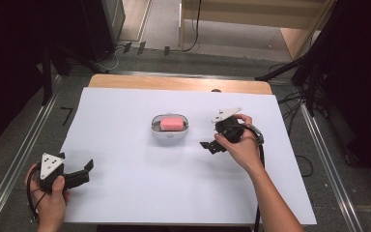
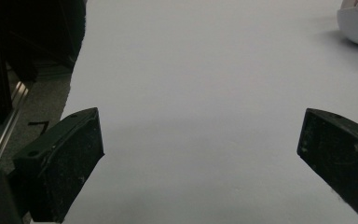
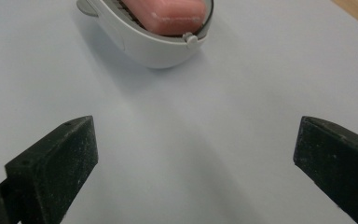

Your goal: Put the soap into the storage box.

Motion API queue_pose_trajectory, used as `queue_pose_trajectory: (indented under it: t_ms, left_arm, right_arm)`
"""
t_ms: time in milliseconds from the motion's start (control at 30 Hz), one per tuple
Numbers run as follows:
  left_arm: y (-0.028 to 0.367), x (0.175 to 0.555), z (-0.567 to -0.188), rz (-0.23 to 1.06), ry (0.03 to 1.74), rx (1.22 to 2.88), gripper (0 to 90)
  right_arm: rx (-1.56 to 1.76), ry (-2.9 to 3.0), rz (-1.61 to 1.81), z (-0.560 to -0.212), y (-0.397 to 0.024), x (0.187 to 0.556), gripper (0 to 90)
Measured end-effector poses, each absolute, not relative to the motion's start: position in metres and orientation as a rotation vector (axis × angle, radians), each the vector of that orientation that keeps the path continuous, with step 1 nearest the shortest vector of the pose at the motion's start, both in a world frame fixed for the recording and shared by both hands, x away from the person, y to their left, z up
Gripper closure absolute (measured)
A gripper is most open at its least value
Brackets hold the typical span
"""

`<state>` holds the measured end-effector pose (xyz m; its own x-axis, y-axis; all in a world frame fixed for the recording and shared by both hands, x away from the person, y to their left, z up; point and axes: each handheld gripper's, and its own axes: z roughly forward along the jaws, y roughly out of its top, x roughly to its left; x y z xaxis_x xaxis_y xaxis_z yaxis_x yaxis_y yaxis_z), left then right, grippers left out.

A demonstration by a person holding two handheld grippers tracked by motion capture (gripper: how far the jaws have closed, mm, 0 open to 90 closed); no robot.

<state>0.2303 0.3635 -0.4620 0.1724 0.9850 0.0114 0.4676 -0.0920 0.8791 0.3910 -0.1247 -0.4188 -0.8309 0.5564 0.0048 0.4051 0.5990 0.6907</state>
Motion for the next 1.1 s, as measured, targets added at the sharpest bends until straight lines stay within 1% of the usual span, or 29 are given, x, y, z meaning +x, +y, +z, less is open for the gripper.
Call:
queue_pose_trajectory:
  t_ms: [500, 1100]
  left_arm:
    - [0.363, 0.230, -0.462, 0.852, 1.401, 1.676, 0.5]
    - [0.362, 0.230, -0.462, 0.862, 1.394, 1.685, 0.5]
  right_arm:
    - [0.879, 2.540, 1.064, -0.429, -0.156, 0.374, 0.0]
    - [0.985, 2.465, 1.116, -0.455, -0.195, 0.350, 0.0]
